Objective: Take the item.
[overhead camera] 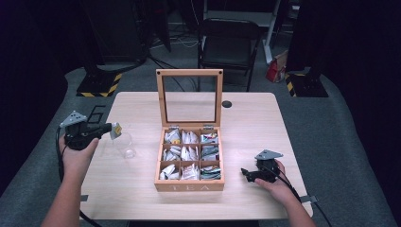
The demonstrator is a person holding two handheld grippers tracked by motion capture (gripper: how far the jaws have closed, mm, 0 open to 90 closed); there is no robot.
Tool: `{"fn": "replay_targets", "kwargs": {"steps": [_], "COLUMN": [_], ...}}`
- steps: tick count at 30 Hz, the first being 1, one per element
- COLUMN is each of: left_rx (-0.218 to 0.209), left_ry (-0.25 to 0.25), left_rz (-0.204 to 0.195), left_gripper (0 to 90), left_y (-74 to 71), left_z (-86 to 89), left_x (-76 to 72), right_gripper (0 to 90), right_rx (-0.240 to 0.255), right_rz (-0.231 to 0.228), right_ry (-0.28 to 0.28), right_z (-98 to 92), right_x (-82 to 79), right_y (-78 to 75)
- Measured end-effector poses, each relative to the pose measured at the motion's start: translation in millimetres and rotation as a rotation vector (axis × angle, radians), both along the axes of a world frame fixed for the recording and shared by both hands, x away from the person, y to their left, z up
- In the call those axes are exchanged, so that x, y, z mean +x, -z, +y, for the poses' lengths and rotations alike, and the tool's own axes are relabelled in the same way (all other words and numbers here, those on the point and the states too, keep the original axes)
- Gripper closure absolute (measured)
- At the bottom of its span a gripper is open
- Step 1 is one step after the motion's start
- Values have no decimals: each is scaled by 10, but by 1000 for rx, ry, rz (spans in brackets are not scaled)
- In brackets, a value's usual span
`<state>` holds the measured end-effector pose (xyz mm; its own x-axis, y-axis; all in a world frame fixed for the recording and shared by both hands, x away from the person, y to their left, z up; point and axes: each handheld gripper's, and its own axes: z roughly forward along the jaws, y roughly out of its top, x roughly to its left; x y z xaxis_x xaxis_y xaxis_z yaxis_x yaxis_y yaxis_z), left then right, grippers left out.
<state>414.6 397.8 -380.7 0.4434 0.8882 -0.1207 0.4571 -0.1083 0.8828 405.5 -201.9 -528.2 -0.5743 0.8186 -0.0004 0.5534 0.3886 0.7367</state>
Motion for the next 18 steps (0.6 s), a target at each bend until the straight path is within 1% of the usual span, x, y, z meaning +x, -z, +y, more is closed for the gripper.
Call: {"fn": "replay_targets", "kwargs": {"steps": [1,5,6,8,18], "left_rx": [1,-2,1,-4,-4], "left_ry": [1,-1,1,-4,-1], "left_rz": [7,13,21,20,41], "left_gripper": [893,893,893,893,893], "left_y": [12,62,73,102,217], "left_z": [1,-10,-11,-16,-40], "left_x": [1,13,16,27,55], "right_gripper": [124,124,124,124,124], "right_rx": [1,1,0,0,1], "right_rz": [0,0,0,0,-1], "right_ry": [1,1,1,1,0], "right_z": [1,1,1,1,1], "right_x": [0,0,0,0,0], "right_y": [0,0,0,0,1]}}
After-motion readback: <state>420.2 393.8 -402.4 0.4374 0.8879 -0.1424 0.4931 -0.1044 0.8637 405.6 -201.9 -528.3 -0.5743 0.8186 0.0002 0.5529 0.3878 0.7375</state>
